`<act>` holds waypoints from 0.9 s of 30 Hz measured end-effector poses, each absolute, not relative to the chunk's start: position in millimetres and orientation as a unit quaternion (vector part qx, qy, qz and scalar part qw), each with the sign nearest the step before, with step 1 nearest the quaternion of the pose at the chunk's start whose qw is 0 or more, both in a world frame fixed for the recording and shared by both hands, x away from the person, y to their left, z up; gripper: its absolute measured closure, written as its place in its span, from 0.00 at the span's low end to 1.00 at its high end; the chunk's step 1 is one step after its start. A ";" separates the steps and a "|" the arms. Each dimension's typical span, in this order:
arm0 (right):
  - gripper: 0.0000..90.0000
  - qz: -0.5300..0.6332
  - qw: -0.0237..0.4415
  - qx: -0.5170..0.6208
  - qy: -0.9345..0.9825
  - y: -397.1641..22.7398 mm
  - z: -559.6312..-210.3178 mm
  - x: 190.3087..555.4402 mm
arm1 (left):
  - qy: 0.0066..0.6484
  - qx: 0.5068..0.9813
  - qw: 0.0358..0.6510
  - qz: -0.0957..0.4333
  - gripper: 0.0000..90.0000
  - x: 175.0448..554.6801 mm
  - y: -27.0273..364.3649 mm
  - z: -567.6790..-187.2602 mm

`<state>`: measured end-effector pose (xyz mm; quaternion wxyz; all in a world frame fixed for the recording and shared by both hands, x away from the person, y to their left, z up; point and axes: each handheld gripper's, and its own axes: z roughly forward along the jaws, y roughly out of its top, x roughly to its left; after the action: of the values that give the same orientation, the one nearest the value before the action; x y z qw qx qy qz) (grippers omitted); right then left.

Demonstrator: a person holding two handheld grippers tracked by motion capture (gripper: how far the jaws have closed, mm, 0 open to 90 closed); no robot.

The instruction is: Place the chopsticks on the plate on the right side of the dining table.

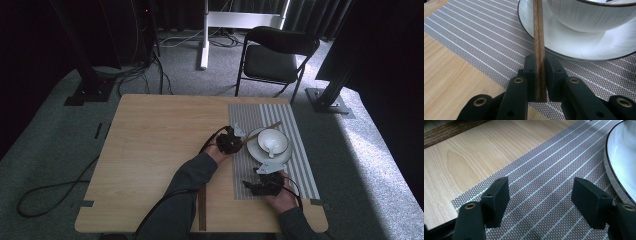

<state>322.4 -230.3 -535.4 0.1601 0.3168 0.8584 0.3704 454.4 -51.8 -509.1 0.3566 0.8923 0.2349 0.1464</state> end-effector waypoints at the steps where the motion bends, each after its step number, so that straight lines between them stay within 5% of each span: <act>1: 0.33 0.372 0.161 0.319 0.857 -231.6 -535.4 321.7 | 0.234 0.892 0.360 0.144 0.89 454.9 -51.8 -507.7; 27: 0.42 0.410 0.181 0.311 0.838 -251.5 -508.9 304.6 | 0.211 0.902 0.352 0.131 0.89 460.6 -56.3 -510.5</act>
<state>304.6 -251.5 -508.9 0.1811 0.3114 0.8380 0.4098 460.6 -56.3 -510.5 0.3525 0.9023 0.2107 0.1314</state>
